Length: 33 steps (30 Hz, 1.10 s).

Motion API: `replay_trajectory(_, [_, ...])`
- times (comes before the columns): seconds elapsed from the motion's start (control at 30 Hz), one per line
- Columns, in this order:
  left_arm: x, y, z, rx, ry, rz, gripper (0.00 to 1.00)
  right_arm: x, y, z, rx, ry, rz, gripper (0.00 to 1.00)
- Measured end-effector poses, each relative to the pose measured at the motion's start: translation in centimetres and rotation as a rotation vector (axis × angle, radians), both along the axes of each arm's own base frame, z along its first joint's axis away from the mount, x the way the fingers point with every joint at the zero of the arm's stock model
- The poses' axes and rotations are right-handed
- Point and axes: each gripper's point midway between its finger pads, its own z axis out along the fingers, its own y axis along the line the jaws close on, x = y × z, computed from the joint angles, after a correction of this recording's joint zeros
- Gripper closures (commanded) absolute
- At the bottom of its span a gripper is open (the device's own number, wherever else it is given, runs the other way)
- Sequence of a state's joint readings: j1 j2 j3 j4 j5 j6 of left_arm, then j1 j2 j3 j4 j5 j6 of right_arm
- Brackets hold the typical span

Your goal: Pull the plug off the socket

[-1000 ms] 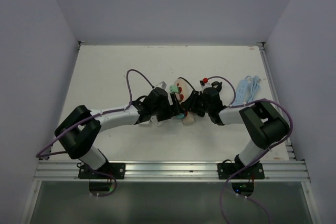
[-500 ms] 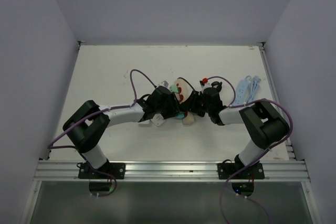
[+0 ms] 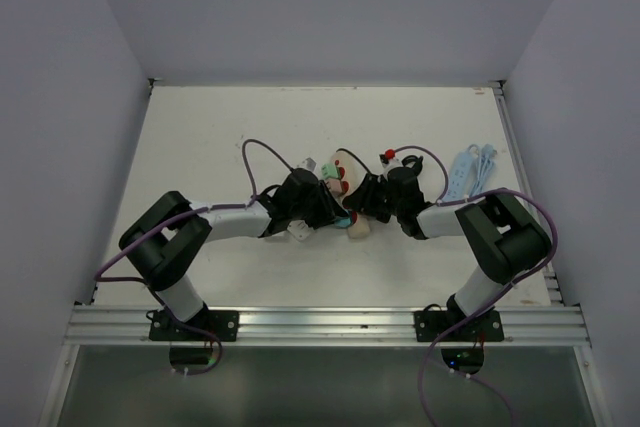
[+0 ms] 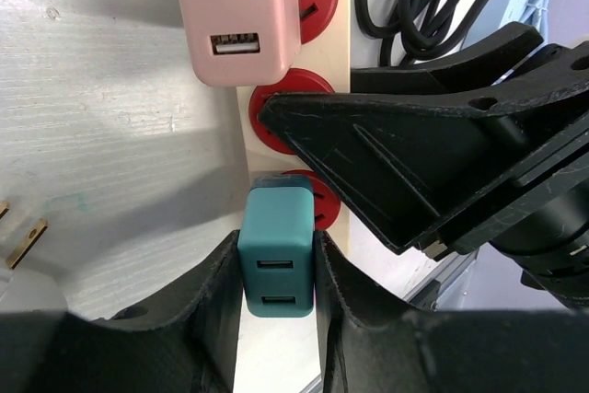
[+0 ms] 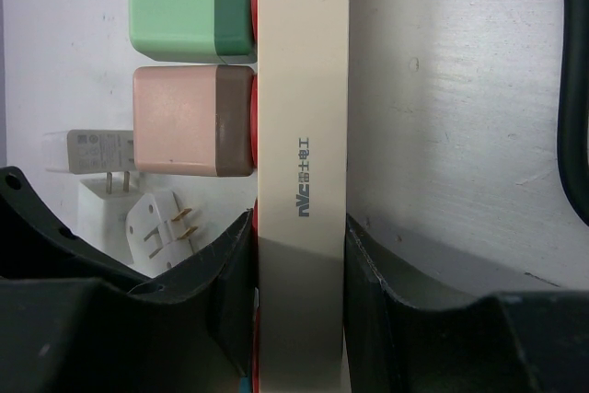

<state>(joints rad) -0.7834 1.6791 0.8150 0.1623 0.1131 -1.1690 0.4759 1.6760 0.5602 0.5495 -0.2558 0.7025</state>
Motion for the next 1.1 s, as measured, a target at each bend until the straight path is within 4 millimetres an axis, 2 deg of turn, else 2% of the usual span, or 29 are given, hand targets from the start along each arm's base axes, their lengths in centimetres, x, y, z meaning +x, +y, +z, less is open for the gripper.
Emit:
replay_trajectory(0.03, [0.0,0.0,0.0,-0.007,0.002,0.001,0.68,0.0,0.0,0.0,0.001,-0.001,0.0,1.0])
replay_trajectory(0.13, [0.0,0.0,0.0,-0.019,0.009,0.005,0.78,0.0,0.0,0.0,0.001,0.0,0.0,0.98])
replay_trajectory(0.23, [0.0,0.0,0.0,-0.022,0.009,0.006,0.94,0.0,0.0,0.0,0.001,0.0,0.0,0.84])
replay_trajectory(0.27, [-0.1,0.0,0.0,-0.022,0.011,0.007,1.0,0.0,0.0,0.0,0.002,-0.001,0.0,0.76])
replay_trajectory(0.43, [-0.1,0.0,0.0,-0.033,0.011,0.01,1.0,-0.1,0.1,0.0,0.007,-0.006,0.008,0.51])
replay_trajectory(0.6, [-0.2,0.1,0.0,-0.04,0.011,0.005,1.0,-0.9,0.5,0.1,0.022,-0.006,0.056,0.39])
replay_trajectory(0.87, [-0.4,0.9,0.0,-0.043,0.011,0.013,1.0,-1.6,0.1,0.2,0.053,-0.001,0.075,0.4])
replay_trajectory(1.07, [-0.5,1.1,0.0,-0.045,0.012,0.019,1.0,-1.6,0.1,-0.1,0.067,0.015,0.09,0.47])
replay_trajectory(1.1, [-0.5,1.1,0.1,-0.046,0.012,0.019,1.0,-1.6,0.2,-0.1,0.07,0.018,0.095,0.51])
